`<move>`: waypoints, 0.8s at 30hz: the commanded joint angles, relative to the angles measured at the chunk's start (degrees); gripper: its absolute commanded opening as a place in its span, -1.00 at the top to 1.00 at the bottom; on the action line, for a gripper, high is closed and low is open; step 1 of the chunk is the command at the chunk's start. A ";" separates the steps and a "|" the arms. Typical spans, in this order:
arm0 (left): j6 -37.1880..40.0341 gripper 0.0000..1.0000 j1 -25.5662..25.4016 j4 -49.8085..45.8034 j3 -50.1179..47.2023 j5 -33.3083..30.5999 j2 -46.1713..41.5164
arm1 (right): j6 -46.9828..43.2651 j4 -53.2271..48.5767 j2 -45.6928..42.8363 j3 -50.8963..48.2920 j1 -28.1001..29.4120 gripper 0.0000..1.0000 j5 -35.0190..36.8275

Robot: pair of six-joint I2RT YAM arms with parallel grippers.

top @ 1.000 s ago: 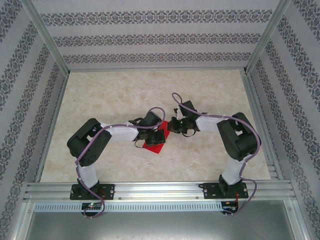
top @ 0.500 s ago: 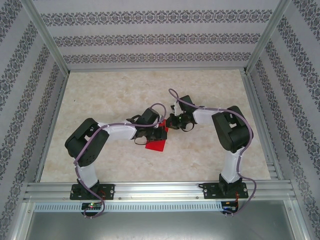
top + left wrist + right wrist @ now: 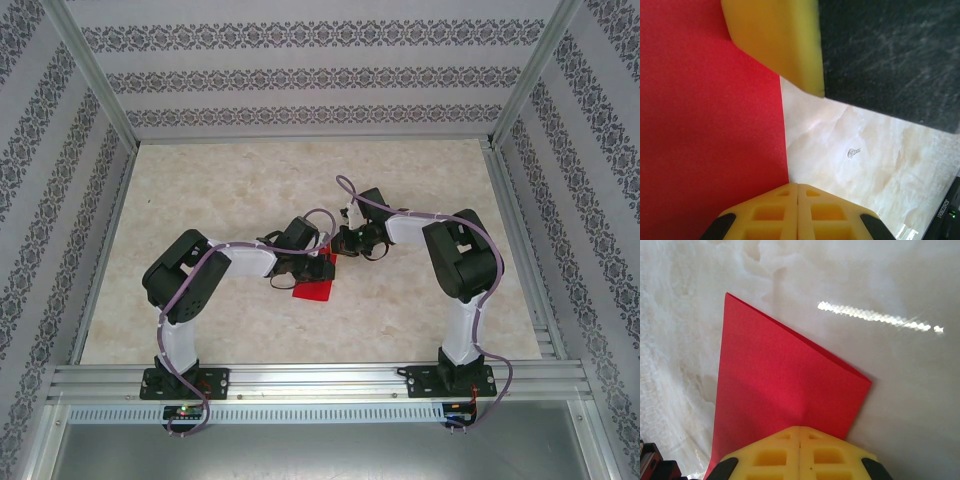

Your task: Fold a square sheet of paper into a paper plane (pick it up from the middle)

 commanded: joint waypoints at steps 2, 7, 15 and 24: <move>1.06 0.86 -0.56 1.49 -0.82 0.80 0.48 | 0.00 -2.73 2.74 0.23 -0.45 0.93 3.21; 1.48 0.90 -2.62 0.13 -2.84 0.15 -0.82 | 0.47 -3.94 3.43 0.67 -0.63 0.93 4.76; 2.38 0.95 -5.79 -3.09 -5.41 -2.93 -4.60 | 1.06 -4.43 3.80 0.61 -0.97 0.94 5.74; 1.19 0.96 -7.71 -1.94 -9.40 -3.70 -6.50 | 1.00 -4.77 4.14 0.50 -1.11 0.95 6.16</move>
